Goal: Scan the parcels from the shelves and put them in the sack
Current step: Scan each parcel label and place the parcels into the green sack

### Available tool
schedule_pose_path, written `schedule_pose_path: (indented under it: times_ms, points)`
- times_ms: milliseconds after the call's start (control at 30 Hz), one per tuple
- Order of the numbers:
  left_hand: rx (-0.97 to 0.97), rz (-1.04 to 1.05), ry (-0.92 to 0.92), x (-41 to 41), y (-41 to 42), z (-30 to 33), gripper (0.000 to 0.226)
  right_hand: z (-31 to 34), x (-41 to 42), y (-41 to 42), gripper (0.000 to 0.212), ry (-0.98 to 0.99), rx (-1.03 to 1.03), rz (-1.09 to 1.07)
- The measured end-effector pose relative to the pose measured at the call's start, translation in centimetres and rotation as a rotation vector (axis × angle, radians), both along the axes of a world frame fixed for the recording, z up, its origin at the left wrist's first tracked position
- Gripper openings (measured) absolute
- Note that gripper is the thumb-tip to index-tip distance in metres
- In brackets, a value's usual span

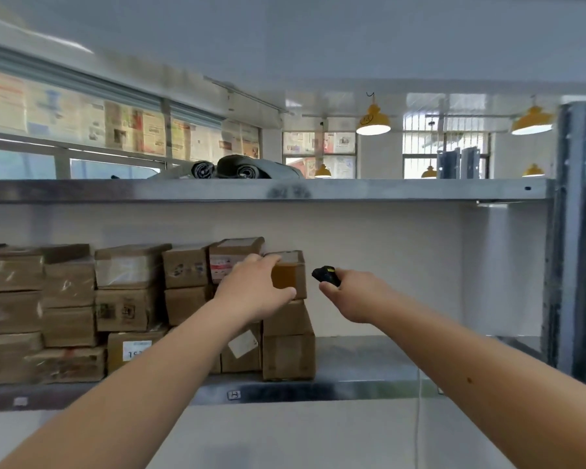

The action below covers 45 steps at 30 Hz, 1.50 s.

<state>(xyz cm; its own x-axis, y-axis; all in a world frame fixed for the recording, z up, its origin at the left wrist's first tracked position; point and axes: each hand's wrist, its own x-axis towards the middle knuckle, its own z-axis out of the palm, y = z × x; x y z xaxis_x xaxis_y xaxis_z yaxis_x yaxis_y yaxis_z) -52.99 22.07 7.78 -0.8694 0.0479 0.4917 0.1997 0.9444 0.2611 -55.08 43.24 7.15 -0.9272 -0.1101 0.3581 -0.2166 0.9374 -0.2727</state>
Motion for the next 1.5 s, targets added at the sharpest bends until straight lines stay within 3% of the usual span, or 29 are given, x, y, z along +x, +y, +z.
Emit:
schedule_pose_path:
  times_ms: [267, 633, 933, 1200, 1333, 1500]
  points:
    - [0.253, -0.039, 0.041, -3.9, -0.4, 0.2, 0.067, 0.1, -2.6, -2.0, 0.056, -0.051, 0.059, -0.065]
    - [0.431, -0.049, -0.064, -6.4, -0.5, 0.0, 0.074, -0.6, -4.8, -2.0, 0.057, -0.142, 0.021, -0.069]
    - [0.474, -0.062, 0.170, -6.0, -0.5, -0.6, 0.029, -0.5, -4.0, -1.0, 0.052, -0.057, -0.073, 0.017]
    - [0.798, -0.263, 0.288, -5.0, 0.9, -1.4, 0.019, -0.6, -2.7, 1.5, 0.049, 0.018, -0.071, 0.059]
    - [0.988, -0.395, 0.219, -4.2, 2.2, -1.3, 0.028, -0.7, -1.7, 3.5, 0.046, 0.068, -0.094, 0.070]
    - [0.866, -0.506, 0.081, -3.0, 3.7, -0.9, 0.079, -1.3, 0.3, 6.8, 0.039, 0.115, -0.074, 0.066]
